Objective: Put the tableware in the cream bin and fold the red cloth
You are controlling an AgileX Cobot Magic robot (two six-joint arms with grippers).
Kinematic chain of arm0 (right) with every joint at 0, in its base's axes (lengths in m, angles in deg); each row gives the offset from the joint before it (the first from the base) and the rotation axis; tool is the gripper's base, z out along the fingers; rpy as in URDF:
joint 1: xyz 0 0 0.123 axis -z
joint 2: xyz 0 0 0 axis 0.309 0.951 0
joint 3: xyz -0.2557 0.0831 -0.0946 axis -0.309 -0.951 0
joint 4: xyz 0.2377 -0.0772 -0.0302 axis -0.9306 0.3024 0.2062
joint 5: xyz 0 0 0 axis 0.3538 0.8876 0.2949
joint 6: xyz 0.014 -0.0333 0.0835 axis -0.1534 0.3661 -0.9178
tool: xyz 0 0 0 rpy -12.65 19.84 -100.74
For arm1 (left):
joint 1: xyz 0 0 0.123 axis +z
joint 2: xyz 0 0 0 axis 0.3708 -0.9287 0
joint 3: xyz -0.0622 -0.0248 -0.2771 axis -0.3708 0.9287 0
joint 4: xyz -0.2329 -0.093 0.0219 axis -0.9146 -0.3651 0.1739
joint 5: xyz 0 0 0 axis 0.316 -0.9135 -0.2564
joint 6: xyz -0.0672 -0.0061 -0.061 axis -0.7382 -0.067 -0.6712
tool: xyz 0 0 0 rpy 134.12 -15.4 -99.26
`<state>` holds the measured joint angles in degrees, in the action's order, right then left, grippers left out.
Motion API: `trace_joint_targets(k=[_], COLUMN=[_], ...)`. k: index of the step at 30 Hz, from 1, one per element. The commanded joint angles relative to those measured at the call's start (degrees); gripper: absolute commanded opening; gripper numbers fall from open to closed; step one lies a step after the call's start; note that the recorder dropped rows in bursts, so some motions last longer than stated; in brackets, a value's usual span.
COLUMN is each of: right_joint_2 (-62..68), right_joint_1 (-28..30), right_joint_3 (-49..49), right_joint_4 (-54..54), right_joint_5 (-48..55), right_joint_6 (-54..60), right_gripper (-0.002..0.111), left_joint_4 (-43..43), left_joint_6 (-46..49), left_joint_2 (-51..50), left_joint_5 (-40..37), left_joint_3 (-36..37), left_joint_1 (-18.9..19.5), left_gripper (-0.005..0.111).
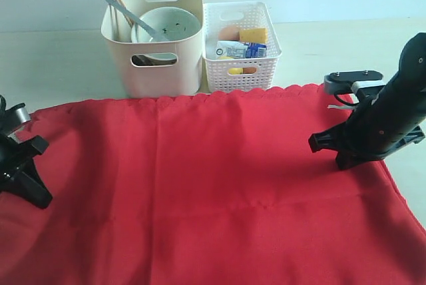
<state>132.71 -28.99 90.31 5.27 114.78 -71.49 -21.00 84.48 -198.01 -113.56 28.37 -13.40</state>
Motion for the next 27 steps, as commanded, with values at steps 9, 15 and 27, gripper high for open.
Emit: trace_joint_targets(k=[9, 15, 27], right_joint_2=[3.4, 3.4, 3.4], right_joint_1=[-0.3, -0.3, -8.1], right_joint_3=[-1.3, -1.3, -1.3], right_joint_4=[-7.2, -12.6, -12.7], right_joint_5=[3.4, 4.3, 1.6], right_joint_6=[2.1, 6.3, 7.2], right_gripper=[0.002, 0.002, 0.000], left_joint_4=[7.5, 7.5, 7.8], left_joint_6=[-9.2, -11.3, -15.2], left_joint_2=[15.1, 19.3, 21.8], left_joint_5=[-6.4, -10.7, -10.7], left_joint_3=[-3.9, -7.4, -11.1], left_joint_1=[-0.3, -0.4, -9.6], left_gripper=[0.001, 0.001, 0.001])
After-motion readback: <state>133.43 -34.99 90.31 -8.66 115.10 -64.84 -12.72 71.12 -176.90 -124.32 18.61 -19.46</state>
